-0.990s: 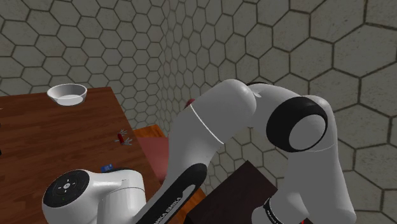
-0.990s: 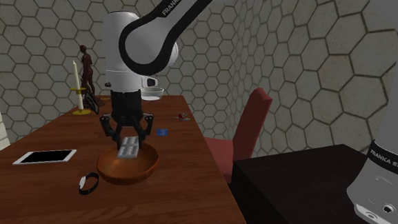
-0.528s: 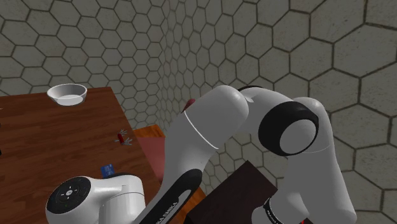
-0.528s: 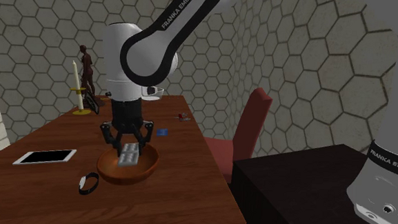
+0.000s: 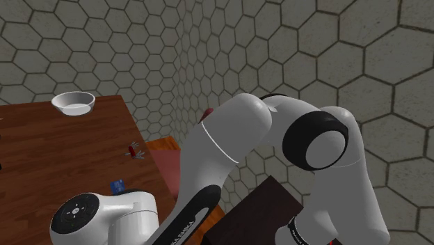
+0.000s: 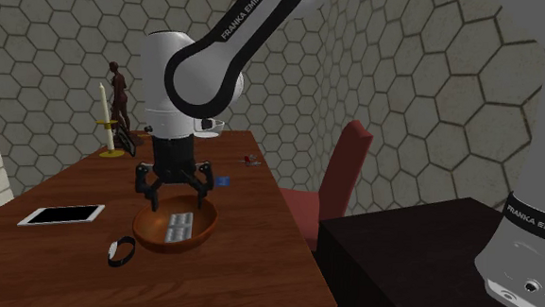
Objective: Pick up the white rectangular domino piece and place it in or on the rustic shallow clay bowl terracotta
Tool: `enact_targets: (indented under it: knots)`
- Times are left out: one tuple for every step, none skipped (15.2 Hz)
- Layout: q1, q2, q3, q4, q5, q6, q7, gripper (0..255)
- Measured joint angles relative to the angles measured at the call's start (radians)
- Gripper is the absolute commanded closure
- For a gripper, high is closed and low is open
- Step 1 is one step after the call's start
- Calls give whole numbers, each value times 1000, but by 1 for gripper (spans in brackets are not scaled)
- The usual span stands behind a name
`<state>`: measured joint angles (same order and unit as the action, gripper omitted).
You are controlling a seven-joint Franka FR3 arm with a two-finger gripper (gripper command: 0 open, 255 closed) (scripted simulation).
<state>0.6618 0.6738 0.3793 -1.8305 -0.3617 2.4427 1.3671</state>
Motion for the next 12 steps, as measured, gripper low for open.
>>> enact_targets:
  knots:
    - [0,0,0,0,0,0,0,0]
    - [-3,-11,4,-2,5,-9,-3,0]
    - [-9,-26,12,2,13,-27,-10,0]
    - [-17,-52,21,-8,24,-42,-15,0]
    - [-21,-70,29,-6,33,-61,-20,0]
    - [-24,-80,34,-4,39,-73,-24,0]
    - [-26,-86,36,-6,42,-77,-26,0]
    - [-28,-90,37,-9,43,-78,-27,0]
    - [-28,-92,38,-10,44,-79,-27,0]
    - [-28,-93,38,-11,44,-80,-27,0]
    - [-28,-93,38,-11,44,-80,-27,0]
    - [-28,-93,38,-11,44,-80,-27,0]
